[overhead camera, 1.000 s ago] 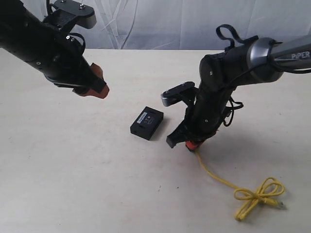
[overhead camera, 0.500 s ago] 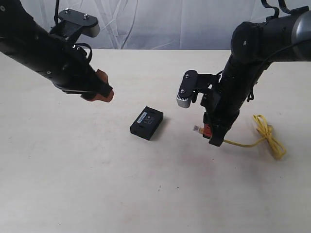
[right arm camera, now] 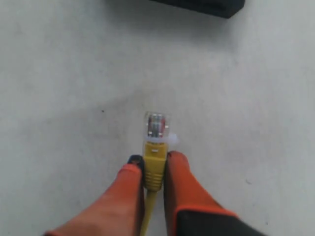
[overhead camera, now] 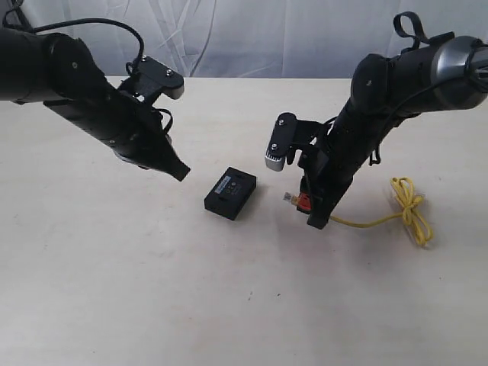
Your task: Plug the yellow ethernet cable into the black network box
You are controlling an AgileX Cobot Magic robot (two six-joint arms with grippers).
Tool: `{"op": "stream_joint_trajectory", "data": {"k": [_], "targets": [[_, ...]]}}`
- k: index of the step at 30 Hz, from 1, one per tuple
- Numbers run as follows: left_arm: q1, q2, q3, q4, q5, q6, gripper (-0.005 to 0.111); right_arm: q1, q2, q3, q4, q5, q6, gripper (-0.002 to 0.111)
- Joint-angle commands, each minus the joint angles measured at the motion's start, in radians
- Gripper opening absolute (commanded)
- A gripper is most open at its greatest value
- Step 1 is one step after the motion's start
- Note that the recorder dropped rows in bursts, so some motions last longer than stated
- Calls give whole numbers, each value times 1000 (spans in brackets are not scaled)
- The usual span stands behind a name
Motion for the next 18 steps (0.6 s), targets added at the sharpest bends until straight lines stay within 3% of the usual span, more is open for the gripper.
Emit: {"op": "stream_joint_trajectory", "data": {"k": [1,14,18], "targets": [[0,82,-71,-20,20,68,0,-5,46,-69,63,14,-22,-1],[0,266,-265,-22,125,235,0,-1,157,-289,54,295,85,-1],[0,291,-295,-24,149,348,0,7,165,-310,47,309,120,-1]]}}
